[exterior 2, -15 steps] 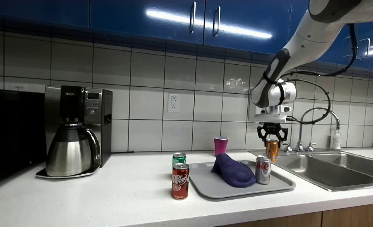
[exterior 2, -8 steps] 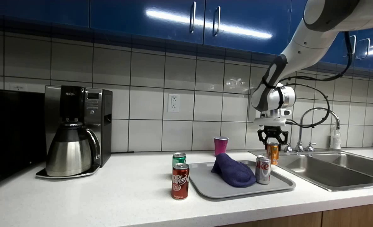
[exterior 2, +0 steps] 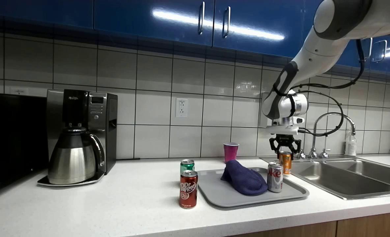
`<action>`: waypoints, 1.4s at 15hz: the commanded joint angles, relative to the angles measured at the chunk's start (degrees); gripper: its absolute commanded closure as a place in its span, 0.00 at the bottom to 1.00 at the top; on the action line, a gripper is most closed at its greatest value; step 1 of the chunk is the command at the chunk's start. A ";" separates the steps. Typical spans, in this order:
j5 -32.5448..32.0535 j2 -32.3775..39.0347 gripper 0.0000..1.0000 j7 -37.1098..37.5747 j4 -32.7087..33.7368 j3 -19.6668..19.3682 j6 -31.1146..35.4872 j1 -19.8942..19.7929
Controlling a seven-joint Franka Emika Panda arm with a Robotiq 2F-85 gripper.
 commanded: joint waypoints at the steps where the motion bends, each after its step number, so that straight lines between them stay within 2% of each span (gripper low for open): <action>1: 1.14 0.69 0.13 0.19 2.51 0.14 -2.07 -0.53; 4: 1.20 0.63 0.00 0.27 2.70 0.10 -1.95 -0.51; 15: 0.62 -3.17 0.00 0.67 0.02 0.09 -0.59 0.78; 21: -0.11 -7.58 0.00 0.98 -4.77 0.55 0.05 2.86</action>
